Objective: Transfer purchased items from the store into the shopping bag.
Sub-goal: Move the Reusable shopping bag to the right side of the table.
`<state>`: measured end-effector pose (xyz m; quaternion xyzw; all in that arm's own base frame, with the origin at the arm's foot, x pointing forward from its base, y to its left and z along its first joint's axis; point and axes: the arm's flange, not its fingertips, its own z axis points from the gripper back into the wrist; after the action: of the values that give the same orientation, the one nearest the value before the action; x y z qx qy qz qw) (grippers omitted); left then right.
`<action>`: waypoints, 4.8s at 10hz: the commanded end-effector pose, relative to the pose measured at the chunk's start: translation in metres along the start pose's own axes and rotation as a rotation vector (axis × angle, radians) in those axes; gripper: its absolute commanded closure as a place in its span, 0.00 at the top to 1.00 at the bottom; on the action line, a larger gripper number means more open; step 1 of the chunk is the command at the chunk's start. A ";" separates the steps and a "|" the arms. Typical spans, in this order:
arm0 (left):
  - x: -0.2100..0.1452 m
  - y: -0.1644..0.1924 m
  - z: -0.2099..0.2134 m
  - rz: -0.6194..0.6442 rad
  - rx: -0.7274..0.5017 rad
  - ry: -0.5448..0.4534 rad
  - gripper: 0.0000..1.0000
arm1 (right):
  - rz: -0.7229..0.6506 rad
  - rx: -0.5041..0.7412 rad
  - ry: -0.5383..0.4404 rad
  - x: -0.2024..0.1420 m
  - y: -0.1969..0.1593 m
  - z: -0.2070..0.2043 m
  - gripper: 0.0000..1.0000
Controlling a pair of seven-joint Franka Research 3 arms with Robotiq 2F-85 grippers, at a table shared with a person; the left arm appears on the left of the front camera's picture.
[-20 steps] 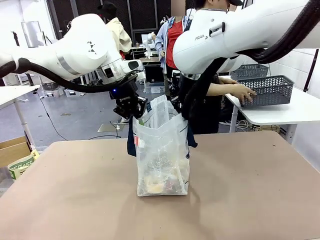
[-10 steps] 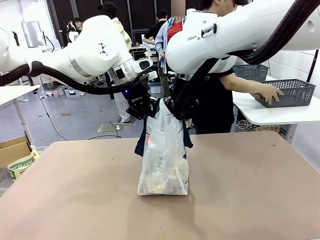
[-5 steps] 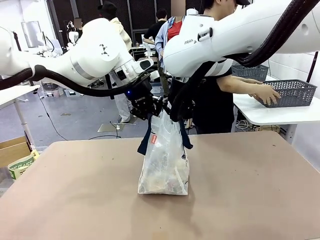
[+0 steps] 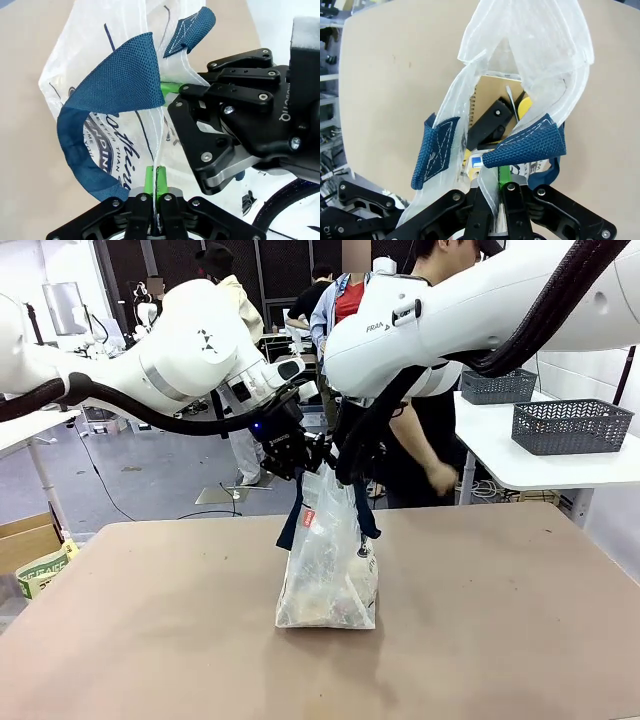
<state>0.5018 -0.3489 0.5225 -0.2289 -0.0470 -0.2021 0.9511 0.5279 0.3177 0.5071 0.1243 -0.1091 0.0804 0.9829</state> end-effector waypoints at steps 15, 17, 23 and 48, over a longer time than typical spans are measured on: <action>-0.024 0.004 0.009 -0.118 -0.231 -0.049 1.00 | -0.088 0.079 -0.038 0.018 -0.011 -0.010 0.00; -0.022 0.000 0.003 -0.126 -0.232 -0.032 1.00 | -0.084 0.085 -0.040 0.016 -0.010 -0.010 0.00; -0.021 -0.014 -0.023 -0.135 -0.094 0.022 1.00 | -0.068 0.113 -0.039 0.012 -0.004 -0.009 0.00; -0.021 -0.018 -0.012 -0.165 0.109 -0.016 0.00 | -0.029 0.262 -0.058 0.027 -0.081 0.026 1.00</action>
<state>0.4766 -0.3617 0.5141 -0.1743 -0.0849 -0.2749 0.9417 0.5657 0.2555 0.5260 0.2253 -0.1437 0.0494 0.9624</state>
